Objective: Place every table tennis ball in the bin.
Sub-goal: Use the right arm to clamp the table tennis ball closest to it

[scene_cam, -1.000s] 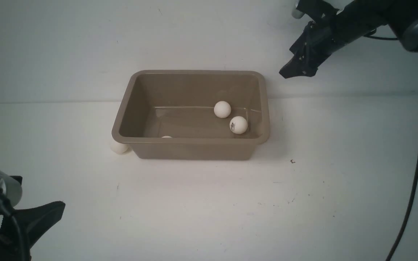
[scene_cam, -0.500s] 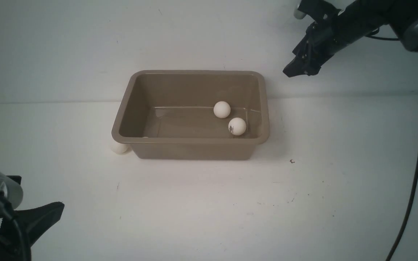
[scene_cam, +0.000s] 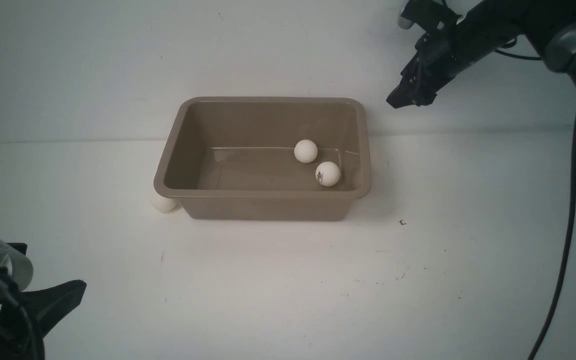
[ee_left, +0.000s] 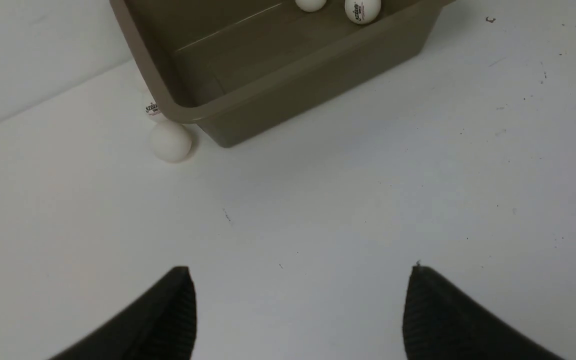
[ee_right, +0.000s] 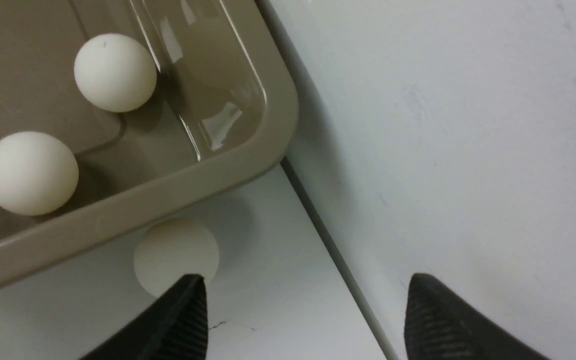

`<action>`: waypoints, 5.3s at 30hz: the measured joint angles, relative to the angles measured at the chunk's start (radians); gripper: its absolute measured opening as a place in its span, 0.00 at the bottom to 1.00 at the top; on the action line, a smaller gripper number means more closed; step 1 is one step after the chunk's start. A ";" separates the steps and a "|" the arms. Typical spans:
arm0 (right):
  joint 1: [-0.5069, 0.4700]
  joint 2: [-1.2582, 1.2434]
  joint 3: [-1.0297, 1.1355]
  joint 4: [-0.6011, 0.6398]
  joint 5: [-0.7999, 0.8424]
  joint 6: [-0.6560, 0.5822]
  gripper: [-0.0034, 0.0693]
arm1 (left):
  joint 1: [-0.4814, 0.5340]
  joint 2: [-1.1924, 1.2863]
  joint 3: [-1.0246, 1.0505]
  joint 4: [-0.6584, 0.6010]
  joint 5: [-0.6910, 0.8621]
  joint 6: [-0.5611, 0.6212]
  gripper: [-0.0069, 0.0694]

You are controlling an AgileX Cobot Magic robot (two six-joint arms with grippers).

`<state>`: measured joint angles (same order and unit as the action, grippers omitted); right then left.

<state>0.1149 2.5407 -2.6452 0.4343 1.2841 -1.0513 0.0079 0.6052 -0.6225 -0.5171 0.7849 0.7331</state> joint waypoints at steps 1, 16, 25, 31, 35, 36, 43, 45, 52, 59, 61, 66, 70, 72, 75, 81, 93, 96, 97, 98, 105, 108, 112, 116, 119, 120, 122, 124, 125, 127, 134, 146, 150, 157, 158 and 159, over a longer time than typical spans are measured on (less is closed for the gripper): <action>0.000 -0.002 0.000 0.000 0.000 0.000 0.71 | 0.000 0.000 0.000 0.000 0.000 0.000 0.74; 0.002 -0.029 0.000 0.004 0.007 0.153 0.71 | 0.000 0.000 0.000 0.000 0.000 0.000 0.74; 0.018 -0.032 -0.019 0.008 -0.045 0.312 0.71 | 0.000 0.000 0.000 0.000 0.001 0.000 0.74; -0.030 -0.051 -0.124 -0.038 -0.106 0.492 0.71 | 0.000 0.000 0.000 -0.009 0.002 0.000 0.74; -0.054 -0.065 -0.187 -0.045 -0.086 0.548 0.71 | 0.000 0.000 0.000 -0.023 0.002 0.000 0.74; -0.060 -0.070 -0.213 -0.045 -0.054 0.568 0.71 | 0.000 0.000 0.000 -0.026 0.002 0.000 0.74; -0.060 -0.086 -0.268 -0.055 -0.006 0.595 0.71 | 0.000 0.000 0.000 -0.030 0.002 0.000 0.74; -0.060 -0.103 -0.269 -0.076 -0.004 0.603 0.71 | 0.000 0.000 0.000 -0.030 0.002 0.000 0.74; -0.060 -0.168 -0.269 -0.132 -0.002 0.615 0.71 | 0.000 0.000 0.000 -0.036 0.003 0.000 0.74; -0.060 -0.280 -0.246 -0.127 -0.001 0.646 0.71 | 0.000 0.000 0.000 -0.074 0.003 0.001 0.74; -0.060 -0.294 -0.243 -0.127 -0.001 0.667 0.71 | 0.000 0.000 0.000 -0.074 0.003 0.000 0.74; -0.054 -0.326 -0.223 -0.128 0.001 0.708 0.71 | 0.000 0.000 0.000 -0.075 0.003 0.007 0.74; -0.051 -0.346 -0.221 -0.128 0.003 0.747 0.71 | 0.000 0.000 0.000 -0.075 0.003 0.009 0.74; -0.051 -0.349 -0.220 -0.128 0.003 0.752 0.71 | 0.000 0.000 0.000 -0.075 0.003 0.010 0.74; -0.051 -0.350 -0.220 -0.128 0.003 0.756 0.71 | 0.000 0.000 0.000 -0.075 0.003 0.013 0.74; -0.051 -0.350 -0.220 -0.127 0.003 0.757 0.71 | 0.000 0.000 0.000 -0.075 0.003 0.018 0.74; -0.051 -0.351 -0.220 -0.101 0.004 0.824 0.71 | 0.000 0.000 0.000 -0.075 0.003 0.024 0.74; -0.051 -0.378 -0.219 -0.100 0.007 0.829 0.71 | 0.000 0.000 0.000 -0.075 0.003 0.025 0.74; -0.051 -0.388 -0.219 -0.100 0.007 0.831 0.71 | 0.000 0.000 0.000 -0.075 0.003 0.025 0.74; -0.051 -0.404 -0.219 -0.100 0.007 0.836 0.71 | 0.000 0.000 0.000 -0.075 0.003 0.025 0.74; -0.051 -0.527 -0.219 -0.084 0.007 0.876 0.71 | 0.000 0.000 0.000 -0.075 0.003 0.025 0.74; -0.051 -0.566 -0.219 -0.064 0.007 0.878 0.71 | 0.000 0.000 0.000 -0.075 0.003 0.025 0.74; -0.051 -0.589 -0.196 -0.003 0.007 0.860 0.71 | 0.000 0.000 0.000 -0.075 0.003 0.025 0.74; -0.051 -0.593 -0.114 0.039 0.007 0.820 0.71 | 0.000 0.000 0.000 -0.075 0.003 0.025 0.74; -0.051 -0.591 -0.004 0.034 0.007 0.793 0.71 | 0.000 0.000 0.000 -0.075 0.003 0.025 0.74; -0.051 -0.591 0.016 0.034 0.007 0.785 0.71 | 0.000 0.000 0.000 -0.075 0.003 0.025 0.74; -0.051 -0.588 0.090 0.033 0.007 0.766 0.71 | 0.000 0.000 0.000 -0.075 0.003 0.025 0.74; -0.051 -0.587 0.148 0.031 0.007 0.752 0.70 | 0.000 0.000 0.000 -0.075 0.003 0.025 0.74; -0.051 -0.587 0.179 0.028 0.007 0.744 0.69 | 0.000 0.000 0.000 -0.075 0.003 0.025 0.74; -0.051 -0.587 0.225 0.023 0.006 0.731 0.68 | 0.000 0.000 0.000 -0.075 0.003 0.025 0.74; -0.051 -0.587 0.377 0.015 -0.001 0.684 0.62 | 0.000 0.000 0.000 -0.075 0.003 0.025 0.74; -0.046 -0.580 0.472 0.010 -0.008 0.512 0.61 | 0.000 0.000 0.000 -0.075 0.002 0.053 0.74; -0.028 -0.578 0.472 -0.023 -0.009 0.441 0.61 | 0.000 0.000 0.000 -0.077 0.004 0.059 0.74; -0.021 -0.562 0.475 -0.054 -0.009 0.269 0.61 | 0.000 0.000 0.000 -0.084 0.020 0.062 0.74; -0.021 -0.559 0.475 -0.065 -0.009 0.270 0.61 | 0.000 0.000 0.000 -0.086 0.020 0.062 0.74; -0.021 -0.559 0.475 -0.086 -0.009 0.270 0.61 | 0.000 0.000 0.000 -0.088 0.020 0.062 0.74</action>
<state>0.0938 1.9821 -2.1700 0.3479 1.2755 -0.7816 0.0079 0.6052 -0.6225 -0.6054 0.8048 0.7952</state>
